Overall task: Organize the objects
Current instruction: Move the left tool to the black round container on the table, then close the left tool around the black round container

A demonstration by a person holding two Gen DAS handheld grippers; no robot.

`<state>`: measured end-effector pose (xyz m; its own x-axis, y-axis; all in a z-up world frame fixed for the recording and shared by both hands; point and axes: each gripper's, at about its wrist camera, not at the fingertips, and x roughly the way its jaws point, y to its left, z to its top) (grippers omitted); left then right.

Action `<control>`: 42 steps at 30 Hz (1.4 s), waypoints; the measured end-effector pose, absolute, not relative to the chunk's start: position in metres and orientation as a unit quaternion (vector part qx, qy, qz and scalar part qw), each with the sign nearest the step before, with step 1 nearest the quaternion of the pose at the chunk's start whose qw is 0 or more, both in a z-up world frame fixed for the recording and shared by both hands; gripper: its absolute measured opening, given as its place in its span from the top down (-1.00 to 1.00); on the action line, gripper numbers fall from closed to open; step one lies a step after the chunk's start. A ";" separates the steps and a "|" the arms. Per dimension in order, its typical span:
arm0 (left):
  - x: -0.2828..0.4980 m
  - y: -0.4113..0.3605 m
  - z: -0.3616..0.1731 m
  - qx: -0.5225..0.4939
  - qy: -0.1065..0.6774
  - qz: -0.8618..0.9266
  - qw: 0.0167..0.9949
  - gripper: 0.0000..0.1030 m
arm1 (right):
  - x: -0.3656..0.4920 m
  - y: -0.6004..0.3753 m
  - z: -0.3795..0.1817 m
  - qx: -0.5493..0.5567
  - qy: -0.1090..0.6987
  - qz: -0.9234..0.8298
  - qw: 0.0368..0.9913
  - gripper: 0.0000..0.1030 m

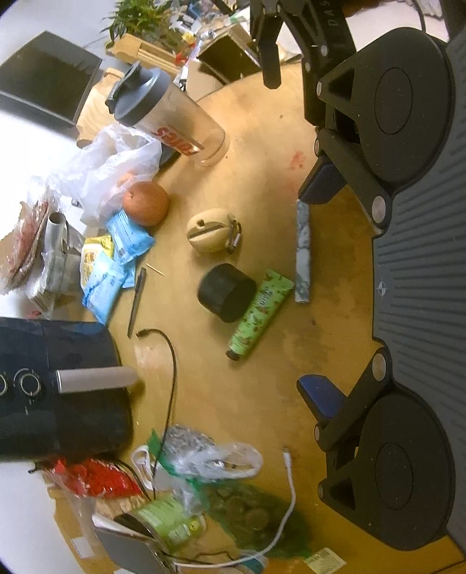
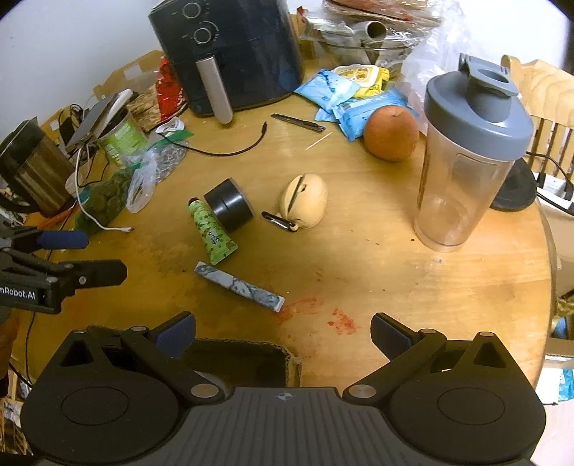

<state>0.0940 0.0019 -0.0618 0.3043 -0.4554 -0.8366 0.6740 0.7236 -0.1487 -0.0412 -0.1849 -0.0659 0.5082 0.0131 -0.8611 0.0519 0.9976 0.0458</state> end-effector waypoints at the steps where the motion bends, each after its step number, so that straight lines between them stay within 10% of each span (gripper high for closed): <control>1: 0.096 0.001 -0.062 0.117 0.471 -0.355 0.799 -1.00 | -0.041 -0.186 -0.066 0.034 0.496 -0.014 0.868 -1.00; 33: 0.143 -0.074 -0.113 0.256 0.404 -0.429 0.766 -0.98 | -0.047 -0.212 -0.065 0.090 0.498 -0.117 0.854 -1.00; 42: 0.151 -0.089 -0.142 0.293 0.411 -0.432 0.747 -0.59 | -0.056 -0.218 -0.064 0.104 0.496 -0.148 0.849 -1.00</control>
<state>0.1514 -0.0892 -0.1424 0.2883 -0.4055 -0.8675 0.8868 0.4547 0.0822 -0.0559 -0.2184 -0.0636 0.4637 -0.1484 -0.8735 0.3545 0.9346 0.0294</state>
